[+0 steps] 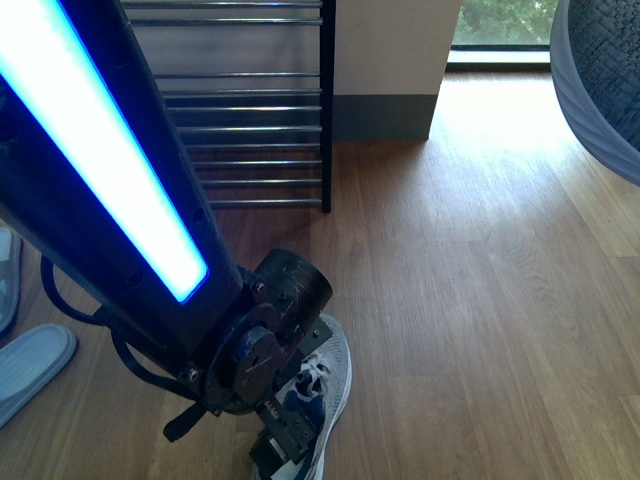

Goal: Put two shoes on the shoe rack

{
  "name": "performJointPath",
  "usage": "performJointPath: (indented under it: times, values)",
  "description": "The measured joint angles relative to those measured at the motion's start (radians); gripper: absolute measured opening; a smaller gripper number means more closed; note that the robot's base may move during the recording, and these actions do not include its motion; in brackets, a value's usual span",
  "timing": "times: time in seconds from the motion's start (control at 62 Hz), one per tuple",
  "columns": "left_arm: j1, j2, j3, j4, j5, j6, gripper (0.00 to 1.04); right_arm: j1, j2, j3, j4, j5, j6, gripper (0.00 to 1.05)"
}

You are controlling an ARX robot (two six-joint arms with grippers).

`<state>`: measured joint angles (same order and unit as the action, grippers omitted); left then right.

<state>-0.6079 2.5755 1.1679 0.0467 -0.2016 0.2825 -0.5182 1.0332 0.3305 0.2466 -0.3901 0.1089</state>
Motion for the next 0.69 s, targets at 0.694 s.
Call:
performJointPath:
  times: [0.694]
  values:
    - [-0.023,0.038,-0.030,0.042,-0.004,-0.341,0.95,0.000,0.000,0.000,0.000,0.001,0.000,0.01]
